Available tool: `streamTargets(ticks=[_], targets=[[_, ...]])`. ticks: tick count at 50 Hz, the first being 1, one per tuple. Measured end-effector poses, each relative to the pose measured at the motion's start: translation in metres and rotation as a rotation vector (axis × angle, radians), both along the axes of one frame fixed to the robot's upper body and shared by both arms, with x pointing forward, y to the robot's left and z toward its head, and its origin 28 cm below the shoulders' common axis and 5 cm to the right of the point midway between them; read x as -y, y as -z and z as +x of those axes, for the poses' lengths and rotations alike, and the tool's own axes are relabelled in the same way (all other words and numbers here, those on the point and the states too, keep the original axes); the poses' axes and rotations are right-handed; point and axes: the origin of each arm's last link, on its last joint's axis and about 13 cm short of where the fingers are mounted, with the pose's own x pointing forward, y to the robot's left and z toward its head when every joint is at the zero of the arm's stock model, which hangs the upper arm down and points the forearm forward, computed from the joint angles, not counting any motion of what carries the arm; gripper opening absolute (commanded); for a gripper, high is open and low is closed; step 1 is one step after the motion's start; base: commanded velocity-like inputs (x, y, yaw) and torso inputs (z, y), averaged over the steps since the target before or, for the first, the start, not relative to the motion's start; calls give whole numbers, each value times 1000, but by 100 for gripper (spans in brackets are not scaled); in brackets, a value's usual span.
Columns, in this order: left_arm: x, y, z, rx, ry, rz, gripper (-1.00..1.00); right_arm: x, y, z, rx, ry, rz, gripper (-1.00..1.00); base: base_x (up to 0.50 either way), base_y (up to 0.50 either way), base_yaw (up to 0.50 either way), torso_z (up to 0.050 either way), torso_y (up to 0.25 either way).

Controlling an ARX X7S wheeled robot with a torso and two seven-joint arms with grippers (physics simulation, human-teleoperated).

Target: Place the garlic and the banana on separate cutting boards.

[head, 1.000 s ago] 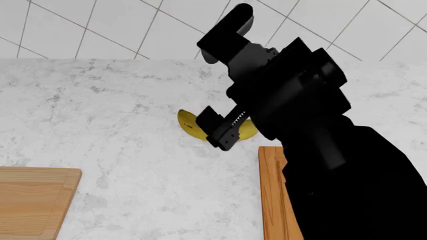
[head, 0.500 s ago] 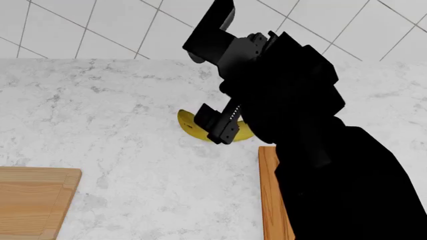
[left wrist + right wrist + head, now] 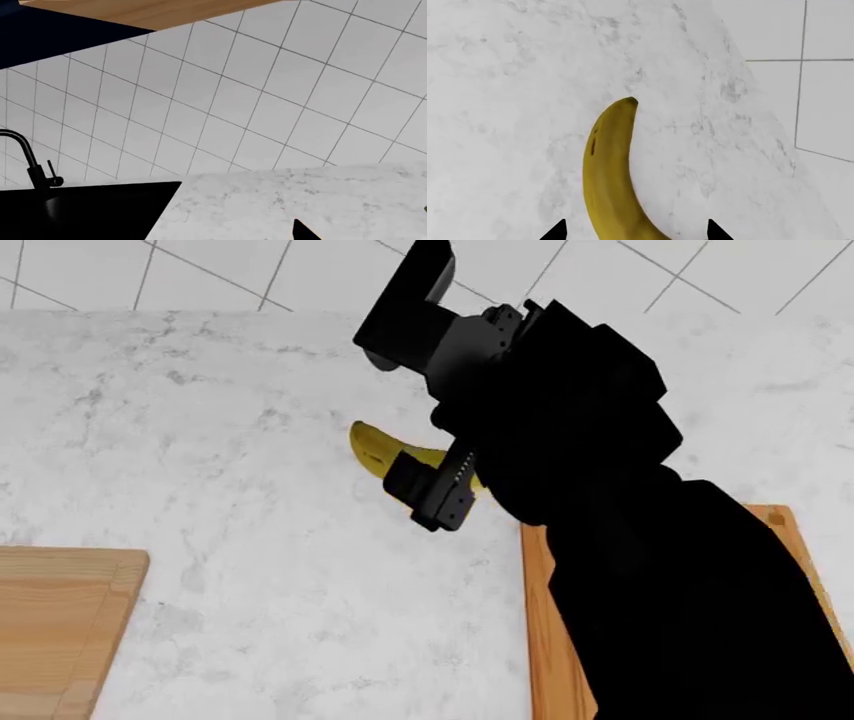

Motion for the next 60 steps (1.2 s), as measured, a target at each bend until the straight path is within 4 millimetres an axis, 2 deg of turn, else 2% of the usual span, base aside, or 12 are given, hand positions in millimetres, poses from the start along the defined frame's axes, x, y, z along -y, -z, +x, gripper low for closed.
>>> streamTargets(ticks=[13, 21, 22, 33, 47, 52, 60], targets=[[2, -4, -3, 13, 14, 4, 100, 2, 0, 1, 7, -2, -17, 100, -2, 0, 0, 11, -192], [3, -3, -3, 11, 17, 3, 100, 4, -6, 1, 0, -14, -6, 100, 1, 0, 1, 6, -47], [3, -3, -3, 11, 16, 2, 100, 4, -6, 1, 0, -15, -7, -100, 0, 0, 0, 0, 0], [2, -1, -5, 3, 14, -6, 100, 1, -10, 1, 55, -18, -10, -100, 0, 0, 1, 0, 0], [5, 1, -3, 1, 25, -10, 100, -4, -68, -3, 256, -39, 38, -100, 0, 0, 0, 0, 0], [7, 1, -2, 1, 30, -9, 100, 4, -84, -11, 290, -18, 49, -100, 0, 0, 0, 0, 0], [8, -1, -1, 9, 35, -9, 100, 29, -91, -39, 310, 51, 103, -100, 0, 0, 0, 0, 0]])
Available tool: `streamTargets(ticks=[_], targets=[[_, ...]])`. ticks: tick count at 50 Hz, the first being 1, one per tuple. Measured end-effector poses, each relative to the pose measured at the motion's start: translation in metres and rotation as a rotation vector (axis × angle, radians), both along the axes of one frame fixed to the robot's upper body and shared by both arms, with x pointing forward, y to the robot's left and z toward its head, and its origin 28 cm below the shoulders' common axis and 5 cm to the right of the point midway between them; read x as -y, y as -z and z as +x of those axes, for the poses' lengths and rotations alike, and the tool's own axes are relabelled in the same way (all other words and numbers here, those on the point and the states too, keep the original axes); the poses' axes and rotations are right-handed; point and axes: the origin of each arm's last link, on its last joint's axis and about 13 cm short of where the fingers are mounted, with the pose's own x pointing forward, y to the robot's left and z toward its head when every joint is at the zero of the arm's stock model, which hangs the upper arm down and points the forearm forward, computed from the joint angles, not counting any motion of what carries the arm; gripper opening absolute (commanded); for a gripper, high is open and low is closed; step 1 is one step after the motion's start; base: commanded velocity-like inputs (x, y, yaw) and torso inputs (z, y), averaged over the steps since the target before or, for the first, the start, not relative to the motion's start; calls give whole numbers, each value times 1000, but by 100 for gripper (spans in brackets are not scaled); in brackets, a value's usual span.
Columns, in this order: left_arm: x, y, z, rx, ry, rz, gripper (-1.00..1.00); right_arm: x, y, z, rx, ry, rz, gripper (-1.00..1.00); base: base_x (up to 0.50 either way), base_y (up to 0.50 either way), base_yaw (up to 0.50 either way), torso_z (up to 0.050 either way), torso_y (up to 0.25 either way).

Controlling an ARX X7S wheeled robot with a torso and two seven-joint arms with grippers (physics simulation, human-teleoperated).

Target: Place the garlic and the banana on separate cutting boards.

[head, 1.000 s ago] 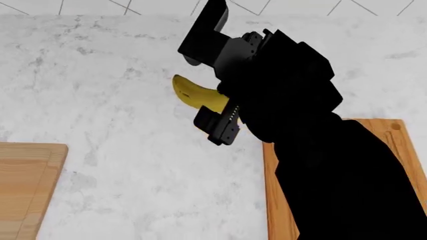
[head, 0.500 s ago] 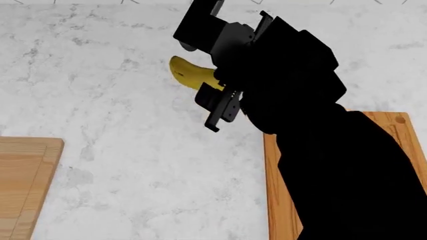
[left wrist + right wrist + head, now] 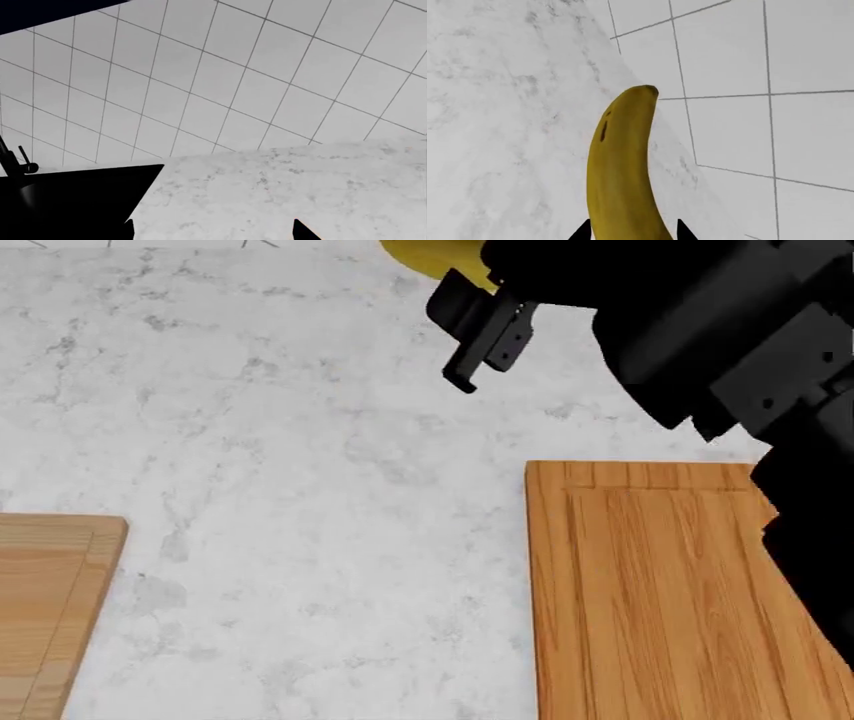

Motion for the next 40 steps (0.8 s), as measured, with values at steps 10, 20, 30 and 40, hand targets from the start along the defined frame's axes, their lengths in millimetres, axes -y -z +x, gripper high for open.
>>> streamTargets(ticks=[10, 20, 30, 40], targets=[[0, -3, -1, 8, 5, -1, 100, 37, -2, -63, -5, 79, 56, -100, 0, 0, 0, 0, 0], [3, -5, 0, 12, 14, -3, 100, 61, 13, -124, -85, 137, 42, -100, 0, 0, 0, 0, 0], [6, -4, 1, 12, 19, -10, 100, 74, 32, -173, -172, 176, 31, -100, 0, 0, 0, 0, 0], [9, -2, 1, 13, 31, -22, 100, 80, 49, -197, -237, 202, 21, -100, 0, 0, 0, 0, 0]])
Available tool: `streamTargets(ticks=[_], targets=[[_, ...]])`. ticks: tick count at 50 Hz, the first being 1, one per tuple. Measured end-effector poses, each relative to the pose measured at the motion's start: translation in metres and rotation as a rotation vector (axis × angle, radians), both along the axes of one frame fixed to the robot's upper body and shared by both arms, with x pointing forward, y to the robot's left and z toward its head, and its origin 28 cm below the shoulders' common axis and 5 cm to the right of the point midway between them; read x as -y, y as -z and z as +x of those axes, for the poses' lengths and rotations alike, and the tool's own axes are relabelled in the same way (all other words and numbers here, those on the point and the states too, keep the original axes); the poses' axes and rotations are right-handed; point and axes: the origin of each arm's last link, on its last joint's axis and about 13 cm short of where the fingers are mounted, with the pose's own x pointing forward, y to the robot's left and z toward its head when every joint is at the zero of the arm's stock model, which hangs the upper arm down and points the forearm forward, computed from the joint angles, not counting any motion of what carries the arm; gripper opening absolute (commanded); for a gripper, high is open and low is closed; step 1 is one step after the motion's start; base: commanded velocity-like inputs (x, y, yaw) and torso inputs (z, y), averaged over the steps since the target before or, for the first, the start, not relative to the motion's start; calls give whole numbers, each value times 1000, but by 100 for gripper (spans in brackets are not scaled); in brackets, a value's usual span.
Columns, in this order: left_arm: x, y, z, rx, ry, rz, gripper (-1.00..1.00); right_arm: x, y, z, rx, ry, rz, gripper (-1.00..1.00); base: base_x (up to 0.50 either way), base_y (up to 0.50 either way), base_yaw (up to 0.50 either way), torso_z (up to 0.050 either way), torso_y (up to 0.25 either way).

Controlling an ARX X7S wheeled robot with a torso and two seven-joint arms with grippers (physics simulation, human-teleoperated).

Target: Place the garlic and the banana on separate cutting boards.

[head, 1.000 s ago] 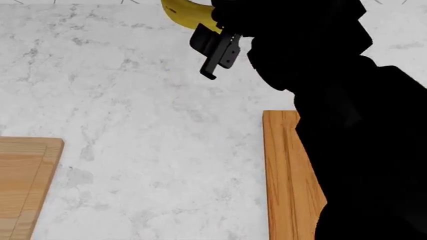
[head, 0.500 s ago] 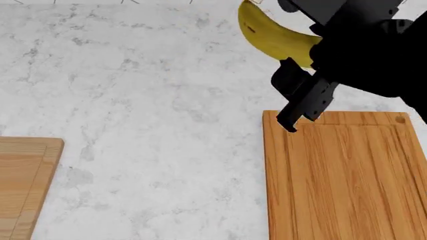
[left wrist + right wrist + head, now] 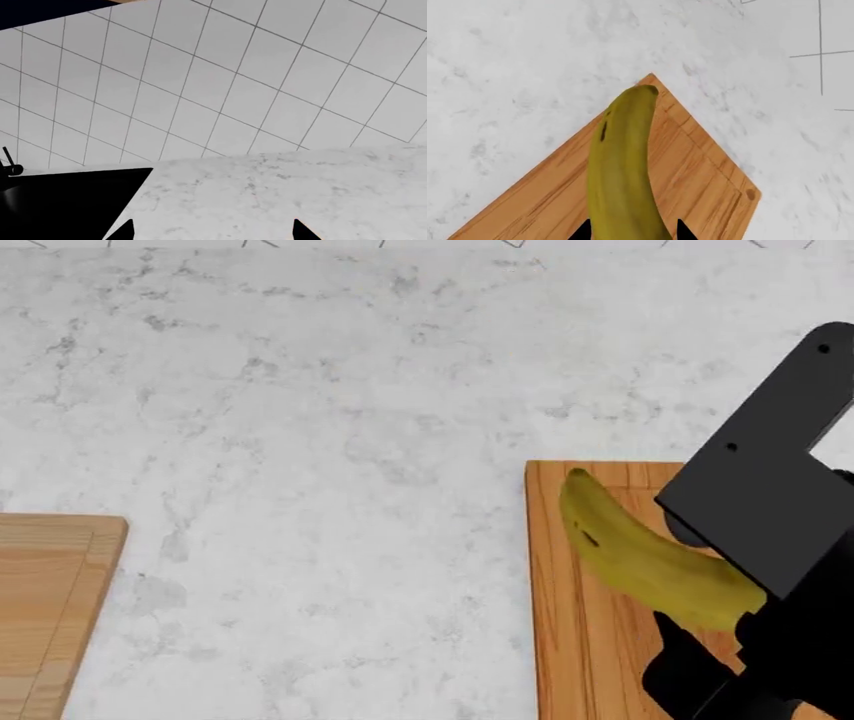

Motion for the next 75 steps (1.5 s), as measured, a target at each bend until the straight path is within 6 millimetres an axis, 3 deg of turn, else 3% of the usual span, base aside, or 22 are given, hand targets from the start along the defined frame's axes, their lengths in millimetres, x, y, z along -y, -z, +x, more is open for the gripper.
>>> streamTargets(ticks=[28, 29, 43, 60, 75], targets=[[3, 2, -3, -18, 19, -26, 100, 10, 40, -5, -82, 38, -6, -100, 0, 0, 0, 0, 0], [3, 2, -3, -18, 19, -26, 100, 10, 41, -5, -80, 42, -7, 100, 0, 0, 0, 0, 0], [3, 2, -2, -21, 23, -25, 100, 12, 39, -7, -65, 56, -13, 100, 0, 0, 0, 0, 0], [4, -4, -3, -10, 30, -16, 100, 7, 4, -24, -15, 42, 72, 100, 0, 0, 0, 0, 0], [0, -59, 13, 47, 68, -17, 100, 7, -51, -43, 300, 90, 277, 100, 0, 0, 0, 0, 0]])
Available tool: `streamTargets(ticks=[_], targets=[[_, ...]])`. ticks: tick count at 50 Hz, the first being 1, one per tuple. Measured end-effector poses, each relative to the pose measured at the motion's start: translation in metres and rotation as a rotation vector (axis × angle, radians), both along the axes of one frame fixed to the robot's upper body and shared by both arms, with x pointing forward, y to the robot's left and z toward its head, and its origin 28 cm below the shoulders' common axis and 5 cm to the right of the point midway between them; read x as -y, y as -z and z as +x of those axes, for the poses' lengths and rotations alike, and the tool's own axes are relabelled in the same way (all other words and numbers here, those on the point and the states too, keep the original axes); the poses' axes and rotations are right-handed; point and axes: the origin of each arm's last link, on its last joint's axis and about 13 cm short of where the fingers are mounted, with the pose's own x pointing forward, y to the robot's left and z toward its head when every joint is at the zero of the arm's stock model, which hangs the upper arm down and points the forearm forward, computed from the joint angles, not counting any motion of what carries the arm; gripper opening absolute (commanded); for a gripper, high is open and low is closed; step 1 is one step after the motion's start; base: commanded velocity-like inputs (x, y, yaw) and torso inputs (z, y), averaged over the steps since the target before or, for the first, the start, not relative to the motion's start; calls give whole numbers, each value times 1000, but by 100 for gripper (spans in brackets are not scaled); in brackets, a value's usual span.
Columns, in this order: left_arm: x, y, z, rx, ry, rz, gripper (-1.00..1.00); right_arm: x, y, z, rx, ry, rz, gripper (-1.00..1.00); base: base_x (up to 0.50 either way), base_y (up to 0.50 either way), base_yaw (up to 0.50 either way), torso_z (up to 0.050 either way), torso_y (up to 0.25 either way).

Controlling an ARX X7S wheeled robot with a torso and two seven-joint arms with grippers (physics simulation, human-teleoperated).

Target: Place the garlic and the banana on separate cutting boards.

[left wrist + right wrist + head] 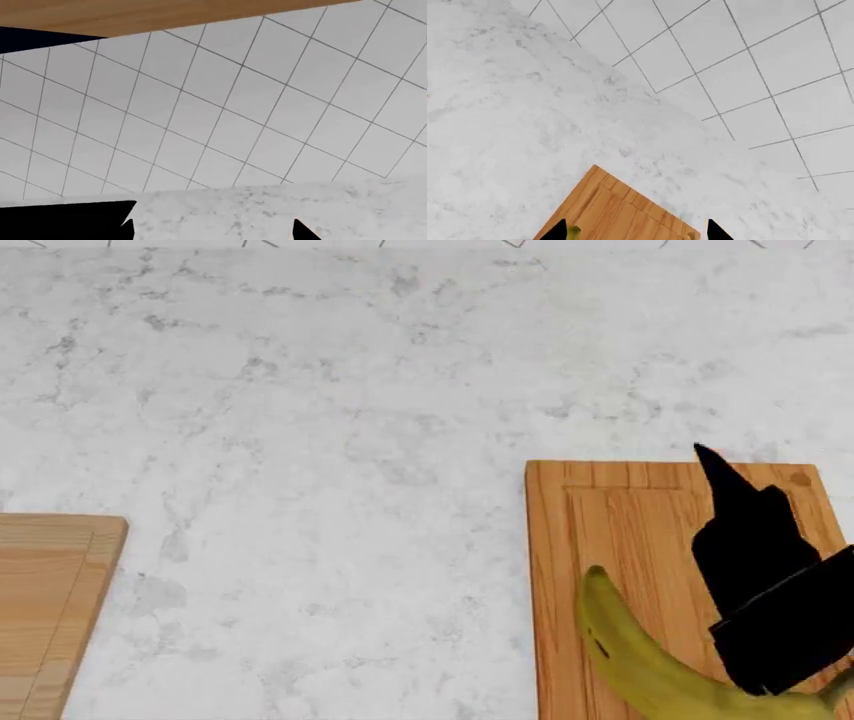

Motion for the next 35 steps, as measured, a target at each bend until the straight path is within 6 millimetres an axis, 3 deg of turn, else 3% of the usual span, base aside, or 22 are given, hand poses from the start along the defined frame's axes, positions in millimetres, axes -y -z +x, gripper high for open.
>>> streamTargets(ticks=[17, 22, 27, 35], targets=[[-14, -31, 12, 28, 13, -60, 100, 7, -47, -17, 257, 96, 255, 100, 0, 0, 0, 0, 0], [-53, -10, 23, -78, -148, -247, 100, 7, -60, -19, 307, 107, 279, 100, 0, 0, 0, 0, 0], [-54, 5, 48, -203, -106, -305, 100, 7, -72, -21, 358, 118, 297, 100, 0, 0, 0, 0, 0], [-28, -45, 53, -52, 30, -210, 100, 6, -87, -23, 426, 129, 321, 100, 0, 0, 0, 0, 0]])
